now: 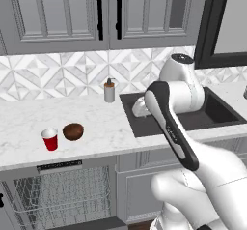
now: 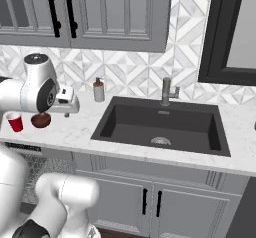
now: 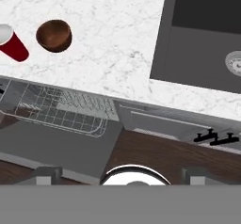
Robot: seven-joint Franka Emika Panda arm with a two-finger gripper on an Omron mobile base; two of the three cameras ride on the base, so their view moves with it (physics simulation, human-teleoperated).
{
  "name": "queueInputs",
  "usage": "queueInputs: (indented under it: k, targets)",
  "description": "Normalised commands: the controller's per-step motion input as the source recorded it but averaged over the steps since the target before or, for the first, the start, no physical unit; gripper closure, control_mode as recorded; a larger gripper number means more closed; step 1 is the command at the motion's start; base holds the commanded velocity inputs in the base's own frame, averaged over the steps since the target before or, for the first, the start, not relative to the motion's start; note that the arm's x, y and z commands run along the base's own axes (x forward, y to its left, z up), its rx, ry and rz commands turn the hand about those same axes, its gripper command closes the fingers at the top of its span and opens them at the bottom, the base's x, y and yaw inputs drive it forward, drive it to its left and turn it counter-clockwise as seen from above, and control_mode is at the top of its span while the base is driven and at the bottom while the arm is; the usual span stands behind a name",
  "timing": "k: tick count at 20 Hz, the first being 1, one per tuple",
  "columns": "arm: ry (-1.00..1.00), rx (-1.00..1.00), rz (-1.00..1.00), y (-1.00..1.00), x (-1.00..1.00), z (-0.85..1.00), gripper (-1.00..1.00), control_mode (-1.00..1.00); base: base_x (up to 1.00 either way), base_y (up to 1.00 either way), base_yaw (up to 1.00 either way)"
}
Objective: Pick up the cup and bowl from the counter, place them in the dishwasher, and close the dishwasher door.
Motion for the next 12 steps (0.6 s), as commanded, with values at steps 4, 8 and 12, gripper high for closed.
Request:
queueInputs:
  k: [4, 8, 12]
  targets:
    - [0.00, 0.00, 0.03, 0.00, 0.00, -0.03, -1.00, 1.00, 0.00, -0.15, 0.16]
    - [0.00, 0.00, 0.00, 0.00, 0.00, 0.00, -1.00, 1.00, 0.00, -0.81, 0.60]
    - [0.00, 0.00, 0.00, 0.00, 0.00, 0.00, -1.00, 1.00, -0.23, -0.91, 0.71]
